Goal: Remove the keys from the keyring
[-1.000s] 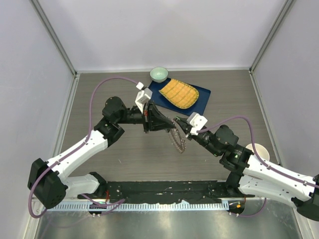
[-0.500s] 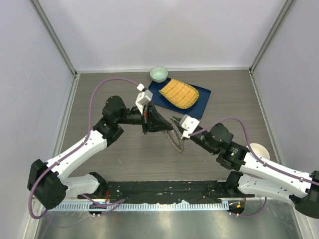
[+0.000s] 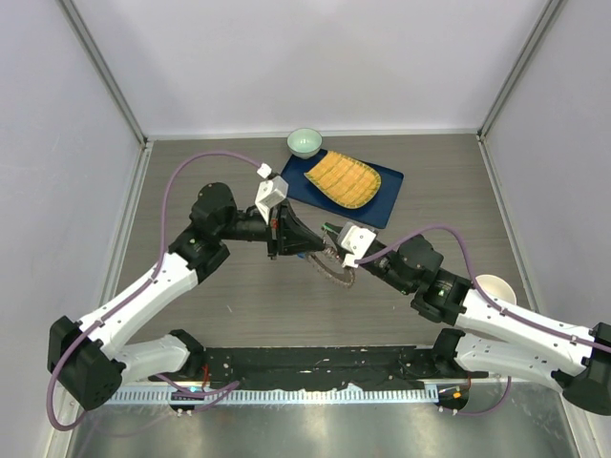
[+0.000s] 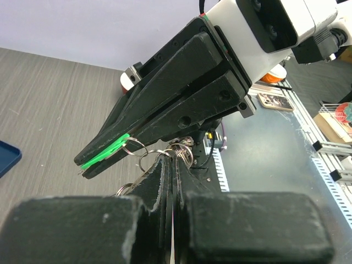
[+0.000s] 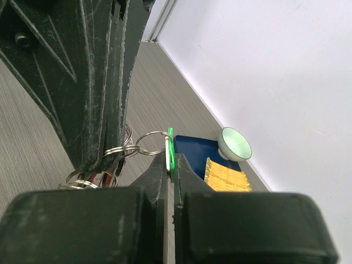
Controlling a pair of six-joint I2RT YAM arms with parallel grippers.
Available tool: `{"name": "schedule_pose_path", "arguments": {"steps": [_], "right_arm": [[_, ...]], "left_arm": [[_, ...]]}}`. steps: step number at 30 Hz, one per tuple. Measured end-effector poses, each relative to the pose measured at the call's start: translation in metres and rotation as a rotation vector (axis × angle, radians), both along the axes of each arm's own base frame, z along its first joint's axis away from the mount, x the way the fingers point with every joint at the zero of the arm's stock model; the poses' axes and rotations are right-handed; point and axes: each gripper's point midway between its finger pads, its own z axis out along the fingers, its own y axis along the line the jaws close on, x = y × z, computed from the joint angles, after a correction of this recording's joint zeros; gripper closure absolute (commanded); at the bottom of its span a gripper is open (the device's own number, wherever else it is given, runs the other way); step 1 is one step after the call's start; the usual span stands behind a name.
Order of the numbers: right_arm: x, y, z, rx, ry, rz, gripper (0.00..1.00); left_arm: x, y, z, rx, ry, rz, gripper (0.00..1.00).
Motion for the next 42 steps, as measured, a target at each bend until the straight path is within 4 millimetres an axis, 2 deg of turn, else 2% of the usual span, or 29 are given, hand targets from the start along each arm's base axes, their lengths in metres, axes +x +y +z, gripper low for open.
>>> {"name": "schedule_pose_path", "arguments": {"steps": [22,32,37,42], "right_arm": [[-0.005,0.006,0.01,-0.063,-0.042,0.055,0.99],[-0.002,-0.001,0.002,-0.043,0.016,0.02,0.99],[-0.003,-0.006,0.006,-0.018,0.017,0.008,0.99],[0.006,-0.014,0.013,-0.002,0.0,-0.047,0.99]], "left_arm": [[0.003,0.008,0.0,0.08,-0.049,0.022,1.0],[0.015,0.015,0.001,0.089,-0.039,0.101,1.0],[0.019,0.017,-0.005,0.105,-0.02,0.116,1.0],[0.016,0.018,-0.023,0.15,0.042,0.105,1.0]]}}
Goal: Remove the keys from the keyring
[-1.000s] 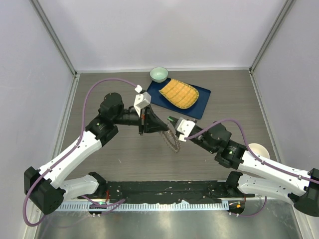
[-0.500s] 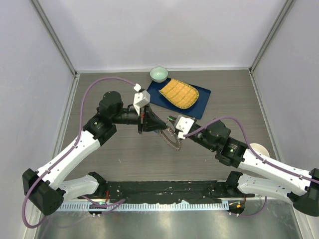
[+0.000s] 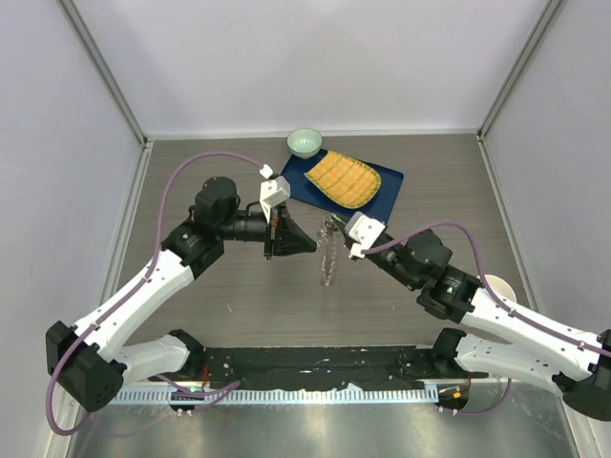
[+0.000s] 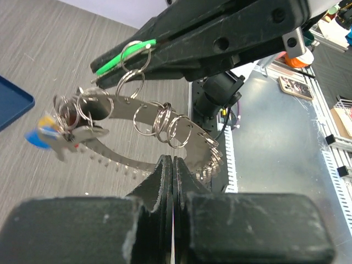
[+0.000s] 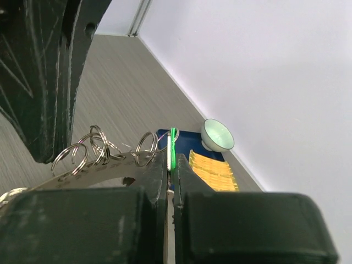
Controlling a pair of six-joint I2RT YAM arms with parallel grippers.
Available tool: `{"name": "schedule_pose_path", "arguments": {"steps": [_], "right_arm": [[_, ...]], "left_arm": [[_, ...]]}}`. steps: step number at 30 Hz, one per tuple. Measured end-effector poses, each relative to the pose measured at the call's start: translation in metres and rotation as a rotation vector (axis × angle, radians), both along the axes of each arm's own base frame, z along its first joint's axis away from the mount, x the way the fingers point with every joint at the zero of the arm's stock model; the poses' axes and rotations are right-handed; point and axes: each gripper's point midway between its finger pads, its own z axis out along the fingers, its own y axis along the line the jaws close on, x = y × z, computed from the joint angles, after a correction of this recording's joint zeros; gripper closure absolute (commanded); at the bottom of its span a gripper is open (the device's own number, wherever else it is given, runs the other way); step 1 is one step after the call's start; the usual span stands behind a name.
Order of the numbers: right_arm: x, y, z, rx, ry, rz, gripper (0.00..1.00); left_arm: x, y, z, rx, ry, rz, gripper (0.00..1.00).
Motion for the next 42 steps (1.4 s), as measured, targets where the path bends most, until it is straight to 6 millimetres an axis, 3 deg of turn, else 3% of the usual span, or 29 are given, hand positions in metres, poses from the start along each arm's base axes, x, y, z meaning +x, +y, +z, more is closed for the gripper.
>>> {"name": "schedule_pose_path", "arguments": {"steps": [6,7,9,10,13,17,23,31,42], "right_arm": [[0.002,-0.001,0.009,0.021,-0.017,-0.012,0.99],[0.002,-0.001,0.01,0.024,-0.019,-0.012,0.99],[0.002,-0.001,0.011,0.025,-0.02,-0.012,0.99],[0.002,-0.001,0.011,0.025,-0.02,-0.012,0.99],[0.002,-0.001,0.011,0.025,-0.019,-0.011,0.99],[0.002,-0.001,0.01,0.024,-0.017,-0.01,0.99],[0.0,0.001,0.01,0.03,-0.01,0.0,0.99],[0.0,0.006,0.007,0.034,0.005,0.016,0.99],[-0.007,0.012,0.007,0.042,0.011,0.066,0.99]], "left_arm": [[0.002,0.001,-0.008,0.024,0.026,0.011,0.96],[0.004,0.002,-0.01,0.031,0.027,0.026,0.86],[0.013,0.005,-0.014,0.054,0.021,0.078,0.75],[0.018,0.007,-0.016,0.065,0.015,0.103,0.63],[0.038,0.016,-0.017,0.11,-0.017,0.216,0.52],[0.055,0.021,0.004,0.108,-0.094,0.298,0.5],[0.065,0.015,0.037,0.055,-0.168,0.296,0.5],[0.056,-0.001,0.023,0.056,-0.13,0.153,0.49],[0.039,-0.011,0.023,-0.018,-0.177,-0.003,0.51]]}}
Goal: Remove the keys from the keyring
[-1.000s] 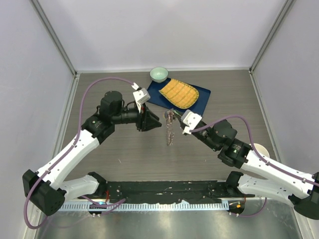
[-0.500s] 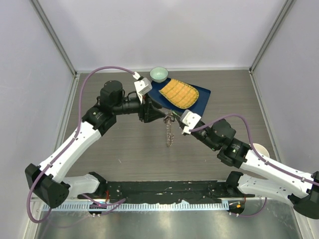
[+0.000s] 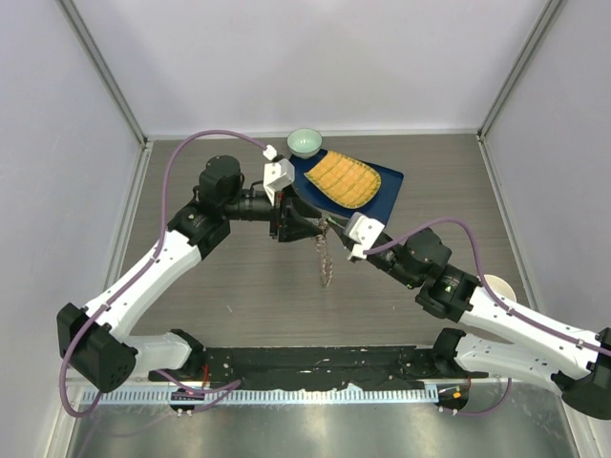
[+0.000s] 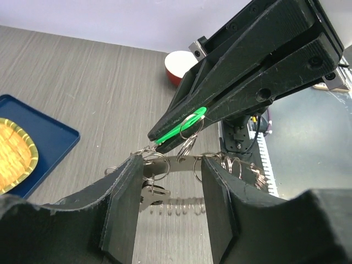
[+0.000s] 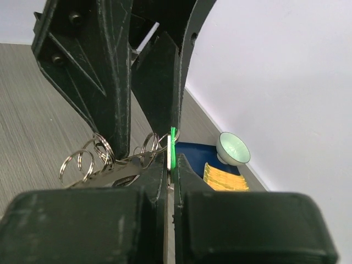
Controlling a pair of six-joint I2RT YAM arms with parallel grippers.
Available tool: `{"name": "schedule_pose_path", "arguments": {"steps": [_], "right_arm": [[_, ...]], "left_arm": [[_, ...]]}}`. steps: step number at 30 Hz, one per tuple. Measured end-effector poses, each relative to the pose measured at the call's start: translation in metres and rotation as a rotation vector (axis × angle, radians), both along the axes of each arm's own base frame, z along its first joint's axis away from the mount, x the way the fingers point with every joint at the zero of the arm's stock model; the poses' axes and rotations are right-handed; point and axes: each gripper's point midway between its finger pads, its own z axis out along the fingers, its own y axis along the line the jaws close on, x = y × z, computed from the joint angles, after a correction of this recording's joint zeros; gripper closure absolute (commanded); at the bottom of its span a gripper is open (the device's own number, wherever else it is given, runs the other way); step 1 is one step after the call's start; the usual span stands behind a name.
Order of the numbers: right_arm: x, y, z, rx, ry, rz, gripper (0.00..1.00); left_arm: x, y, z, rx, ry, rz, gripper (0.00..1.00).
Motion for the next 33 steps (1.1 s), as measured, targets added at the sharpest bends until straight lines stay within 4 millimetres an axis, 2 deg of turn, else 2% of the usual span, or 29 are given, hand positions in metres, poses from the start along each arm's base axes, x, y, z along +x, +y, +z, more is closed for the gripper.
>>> {"name": "schedule_pose_path", "arguments": {"steps": [5,11,15,17,18,33], "right_arm": [[-0.002,0.0,0.0,-0.001,0.003,0.01,0.99],[-0.004,0.0,0.003,0.009,0.001,0.017,0.99],[-0.004,0.0,0.002,0.008,0.002,0.019,0.99],[-0.004,0.0,0.002,0.008,0.002,0.019,0.99],[-0.004,0.0,0.002,0.007,0.003,0.019,0.99],[0.012,0.003,-0.015,-0.127,0.006,-0.035,0.99]], "left_arm": [[-0.001,-0.004,0.0,-0.015,0.015,-0.04,0.56],[-0.009,-0.005,0.007,-0.04,0.017,-0.089,0.69],[-0.012,-0.005,0.008,-0.047,0.032,-0.11,0.92],[-0.012,-0.006,0.007,-0.048,0.037,-0.114,0.94],[-0.012,-0.006,0.007,-0.047,0.042,-0.114,0.99],[0.001,-0.004,-0.012,0.019,0.126,-0.008,1.0]]}}
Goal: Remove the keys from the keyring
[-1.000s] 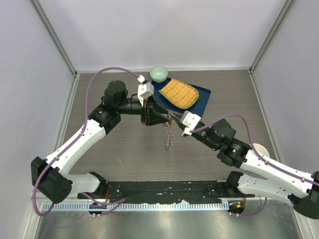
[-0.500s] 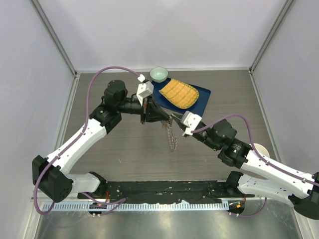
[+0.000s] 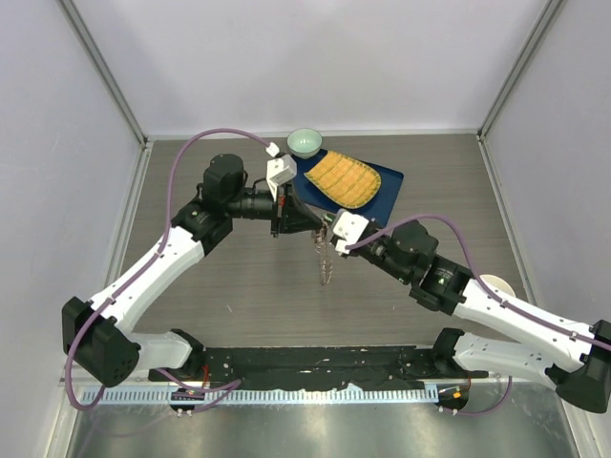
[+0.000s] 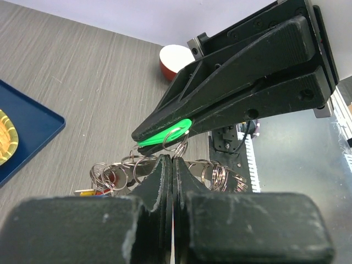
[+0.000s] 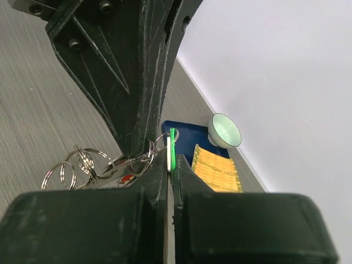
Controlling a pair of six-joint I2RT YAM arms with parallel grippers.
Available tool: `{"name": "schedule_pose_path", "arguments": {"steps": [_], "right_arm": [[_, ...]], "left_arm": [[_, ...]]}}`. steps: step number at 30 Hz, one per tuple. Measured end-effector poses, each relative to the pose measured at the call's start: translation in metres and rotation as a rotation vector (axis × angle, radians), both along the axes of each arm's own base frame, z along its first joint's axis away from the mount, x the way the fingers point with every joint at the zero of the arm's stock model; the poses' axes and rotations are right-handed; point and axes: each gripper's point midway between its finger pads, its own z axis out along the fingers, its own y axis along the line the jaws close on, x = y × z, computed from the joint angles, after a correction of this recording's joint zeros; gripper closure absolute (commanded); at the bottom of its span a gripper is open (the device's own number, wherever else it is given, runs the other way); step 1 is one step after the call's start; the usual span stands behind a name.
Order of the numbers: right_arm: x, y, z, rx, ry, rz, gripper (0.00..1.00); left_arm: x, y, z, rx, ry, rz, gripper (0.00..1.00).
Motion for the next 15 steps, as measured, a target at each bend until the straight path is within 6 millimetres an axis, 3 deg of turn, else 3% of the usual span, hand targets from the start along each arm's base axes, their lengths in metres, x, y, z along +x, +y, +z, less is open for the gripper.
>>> {"name": "schedule_pose_path", "arguments": {"steps": [10,15], "right_arm": [[0.0051,0.0003,-0.0005,-0.073,-0.014,-0.009,0.98],[0.0086,-0.0019,-0.0035,-0.109,-0.026,-0.025,0.83]], "left_arm": [[-0.0005,-0.0038,-0.0002,-0.008,0.002,-0.011,1.0],[0.0018,-0.0081,-0.0044,-0.03,0.037,-0.011,1.0]]}}
